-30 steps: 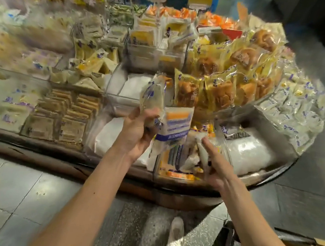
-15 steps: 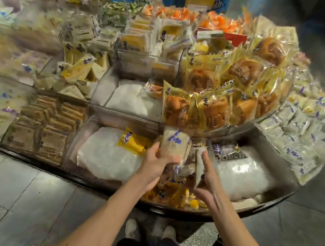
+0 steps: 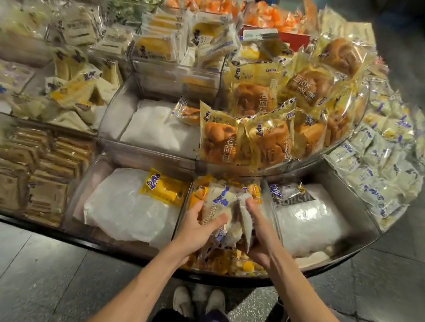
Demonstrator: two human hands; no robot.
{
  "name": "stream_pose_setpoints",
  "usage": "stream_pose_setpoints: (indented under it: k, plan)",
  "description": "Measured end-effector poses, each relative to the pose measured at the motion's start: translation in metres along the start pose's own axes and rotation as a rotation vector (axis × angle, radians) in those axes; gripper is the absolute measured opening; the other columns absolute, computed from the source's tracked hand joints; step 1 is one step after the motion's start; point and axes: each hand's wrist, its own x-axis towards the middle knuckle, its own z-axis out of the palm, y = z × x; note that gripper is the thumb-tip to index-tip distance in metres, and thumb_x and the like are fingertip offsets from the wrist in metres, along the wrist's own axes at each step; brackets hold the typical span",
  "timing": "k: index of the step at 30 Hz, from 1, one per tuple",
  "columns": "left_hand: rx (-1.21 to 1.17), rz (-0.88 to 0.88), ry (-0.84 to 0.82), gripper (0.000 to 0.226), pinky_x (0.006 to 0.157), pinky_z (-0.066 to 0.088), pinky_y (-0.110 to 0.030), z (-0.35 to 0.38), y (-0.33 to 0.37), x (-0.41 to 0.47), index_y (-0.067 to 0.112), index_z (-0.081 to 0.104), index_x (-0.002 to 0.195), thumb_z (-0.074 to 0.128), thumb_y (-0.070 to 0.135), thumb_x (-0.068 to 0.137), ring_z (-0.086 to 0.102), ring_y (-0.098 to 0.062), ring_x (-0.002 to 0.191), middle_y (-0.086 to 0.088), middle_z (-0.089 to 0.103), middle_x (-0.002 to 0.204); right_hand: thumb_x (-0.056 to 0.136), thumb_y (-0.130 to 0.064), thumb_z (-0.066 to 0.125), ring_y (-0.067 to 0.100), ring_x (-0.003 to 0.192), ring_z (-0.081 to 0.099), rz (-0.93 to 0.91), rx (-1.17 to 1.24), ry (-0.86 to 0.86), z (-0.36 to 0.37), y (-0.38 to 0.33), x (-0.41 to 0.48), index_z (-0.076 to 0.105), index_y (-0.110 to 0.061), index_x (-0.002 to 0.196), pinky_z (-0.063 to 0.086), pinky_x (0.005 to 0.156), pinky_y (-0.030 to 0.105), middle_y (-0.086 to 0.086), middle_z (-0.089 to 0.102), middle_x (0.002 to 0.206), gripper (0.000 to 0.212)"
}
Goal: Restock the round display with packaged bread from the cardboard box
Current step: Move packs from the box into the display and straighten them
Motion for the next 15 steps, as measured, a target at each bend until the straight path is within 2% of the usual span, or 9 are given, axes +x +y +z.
stream_pose_setpoints:
  k: [2,4,5,6,7,10,13,15]
  plan:
    - [-0.055,0.009,-0.012,0.052,0.099,0.041,-0.021,-0.002,-0.001,0.002,0.043,0.04,0.116,0.078,0.042,0.081,0.048,0.011,0.104,0.027,0.054,0.11,0.089,-0.051,0.061,0.035,0.118,0.064,-0.001,0.013,-0.009,0.003,0.001,0.0,0.066,-0.01,0.128,0.042,0.107,0.056,0.019,0.067,0.125,0.056]
    - [-0.121,0.015,-0.023,0.09,0.107,0.045,-0.036,-0.003,0.001,0.007,0.034,0.045,0.134,0.087,0.062,0.06,0.057,-0.001,0.115,0.016,0.063,0.122,0.091,-0.05,0.06,0.035,0.118,0.064,-0.003,0.039,-0.026,0.007,-0.001,-0.002,0.066,-0.01,0.127,0.044,0.106,0.054,0.019,0.067,0.126,0.055]
    - [-0.13,0.041,-0.022,0.107,0.105,0.048,-0.041,-0.004,0.003,0.008,0.029,0.047,0.139,0.087,0.07,0.049,0.061,-0.007,0.117,0.012,0.065,0.125,0.09,-0.049,0.06,0.034,0.118,0.064,-0.009,0.043,-0.026,0.008,-0.003,-0.003,0.067,-0.009,0.127,0.045,0.105,0.053,0.02,0.066,0.126,0.055]
    - [-0.127,0.069,-0.027,0.113,0.102,0.051,-0.044,-0.006,0.006,0.008,0.027,0.047,0.141,0.087,0.073,0.045,0.063,-0.01,0.116,0.01,0.067,0.125,0.089,-0.05,0.06,0.034,0.119,0.063,-0.016,0.051,-0.028,0.009,-0.005,-0.005,0.067,-0.008,0.127,0.045,0.105,0.052,0.02,0.066,0.127,0.056]
    - [-0.121,0.096,-0.046,0.109,0.099,0.053,-0.045,-0.007,0.012,0.009,0.025,0.05,0.139,0.086,0.072,0.048,0.065,-0.012,0.115,0.009,0.069,0.122,0.088,-0.051,0.06,0.034,0.118,0.063,-0.024,0.056,-0.027,0.01,-0.007,-0.007,0.069,-0.008,0.125,0.046,0.104,0.051,0.02,0.066,0.127,0.057]
    - [-0.119,0.137,-0.134,0.07,0.087,0.059,-0.048,-0.008,0.029,0.013,0.021,0.061,0.123,0.082,0.055,0.065,0.07,-0.018,0.106,0.003,0.074,0.112,0.086,-0.056,0.055,0.035,0.111,0.067,-0.051,0.09,-0.012,0.01,-0.013,-0.016,0.074,-0.01,0.116,0.051,0.095,0.048,0.02,0.067,0.126,0.058]
    - [-0.12,0.142,-0.184,0.054,0.081,0.06,-0.043,-0.004,0.037,0.018,0.018,0.065,0.114,0.082,0.04,0.068,0.072,-0.019,0.1,-0.001,0.076,0.106,0.087,-0.057,0.054,0.037,0.108,0.068,-0.084,0.155,-0.008,0.007,-0.017,-0.023,0.074,-0.01,0.116,0.049,0.1,0.05,0.021,0.067,0.125,0.059]
    - [-0.09,0.153,-0.191,0.044,0.071,0.061,-0.035,0.0,0.04,0.018,0.017,0.067,0.109,0.084,0.032,0.072,0.073,-0.018,0.092,-0.001,0.077,0.1,0.087,-0.056,0.054,0.037,0.104,0.069,-0.118,0.189,0.025,0.004,-0.016,-0.026,0.075,-0.007,0.113,0.046,0.102,0.052,0.022,0.068,0.122,0.06]
